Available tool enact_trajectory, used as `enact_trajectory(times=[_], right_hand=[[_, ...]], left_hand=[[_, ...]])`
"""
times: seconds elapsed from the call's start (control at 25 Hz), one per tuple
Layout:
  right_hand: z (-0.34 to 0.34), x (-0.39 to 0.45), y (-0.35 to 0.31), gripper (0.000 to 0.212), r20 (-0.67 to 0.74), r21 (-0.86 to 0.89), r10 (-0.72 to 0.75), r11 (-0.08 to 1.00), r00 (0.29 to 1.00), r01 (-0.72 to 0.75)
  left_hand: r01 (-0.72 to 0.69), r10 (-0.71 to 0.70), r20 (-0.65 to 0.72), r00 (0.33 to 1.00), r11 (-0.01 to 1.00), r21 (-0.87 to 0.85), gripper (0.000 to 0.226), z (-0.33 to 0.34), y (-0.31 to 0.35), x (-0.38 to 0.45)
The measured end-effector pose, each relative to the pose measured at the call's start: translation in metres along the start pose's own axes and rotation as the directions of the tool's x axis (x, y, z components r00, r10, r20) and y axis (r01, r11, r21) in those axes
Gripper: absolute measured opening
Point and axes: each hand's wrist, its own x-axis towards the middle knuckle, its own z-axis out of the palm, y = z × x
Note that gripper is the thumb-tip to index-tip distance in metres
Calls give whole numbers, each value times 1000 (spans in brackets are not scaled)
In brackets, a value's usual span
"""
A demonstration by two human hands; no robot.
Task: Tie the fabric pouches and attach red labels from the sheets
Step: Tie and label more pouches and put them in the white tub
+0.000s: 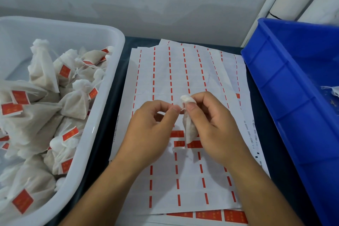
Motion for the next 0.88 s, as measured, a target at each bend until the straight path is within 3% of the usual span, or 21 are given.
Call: enact_trajectory(times=[0.16, 0.32, 0.48, 0.72, 0.88], right_hand=[[0, 1, -1, 22, -44, 54, 8, 999, 999, -6], [-1, -3, -3, 12, 5, 9, -47, 999, 999, 47], [0, -7, -7, 16, 67, -67, -104, 992, 992, 108], [-1, -6, -8, 32, 105, -181, -62, 980, 993, 80], [-6, -2, -5, 29, 112, -204, -40, 977, 993, 62]], left_hand=[[-9, 9, 26, 1000, 1000, -4, 18, -1, 0, 0], [-38, 31, -41, 999, 986, -162, 20, -3, 0, 0], [-56, 30, -88, 996, 949, -310, 25, -6, 1, 2], [-199, 148, -217, 965, 951, -238, 23, -8, 3, 3], [-261, 196, -291, 936, 943, -207, 22, -11, 5, 2]])
